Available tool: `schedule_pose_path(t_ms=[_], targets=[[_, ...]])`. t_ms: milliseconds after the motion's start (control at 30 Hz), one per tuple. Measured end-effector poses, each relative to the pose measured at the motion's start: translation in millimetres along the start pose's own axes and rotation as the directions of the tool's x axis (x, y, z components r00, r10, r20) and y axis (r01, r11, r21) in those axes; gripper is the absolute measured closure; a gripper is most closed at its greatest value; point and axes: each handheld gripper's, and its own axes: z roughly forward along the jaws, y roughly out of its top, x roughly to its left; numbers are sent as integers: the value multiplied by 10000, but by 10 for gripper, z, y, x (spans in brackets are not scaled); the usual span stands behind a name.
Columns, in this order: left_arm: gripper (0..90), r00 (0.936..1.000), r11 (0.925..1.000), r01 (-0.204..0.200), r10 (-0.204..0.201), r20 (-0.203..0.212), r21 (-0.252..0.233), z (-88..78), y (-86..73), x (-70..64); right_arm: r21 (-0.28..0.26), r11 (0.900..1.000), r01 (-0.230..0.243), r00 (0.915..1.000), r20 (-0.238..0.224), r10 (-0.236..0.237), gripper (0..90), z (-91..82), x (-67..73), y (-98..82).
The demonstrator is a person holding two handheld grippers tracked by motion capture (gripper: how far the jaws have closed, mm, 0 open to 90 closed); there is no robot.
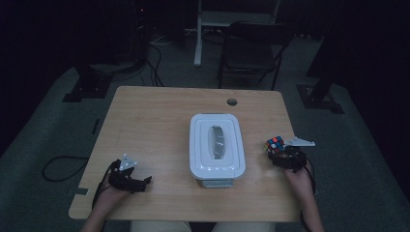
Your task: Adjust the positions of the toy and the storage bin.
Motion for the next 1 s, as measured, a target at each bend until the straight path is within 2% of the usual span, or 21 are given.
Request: schedule_pose_path(t_ms=[200,600,800,1000], targets=[[21,10000,10000,26,-26,44,-24,-2,-1,5,-27,10000,6,10000,17,-6,338,-186,-3,-133],[21,10000,10000,-23,23,17,-1,2,2,1,426,9990,95,9999,66,-98,338,-416,2,-458],[21,10000,10000,-48,48,27,2,4,4,1,344,9994,-15,10000,79,12,338,-545,-20,-585],[21,9999,9999,-118,118,102,-12,10,10,4,392,9991,-136,9999,43,135,338,-576,-53,-701]])
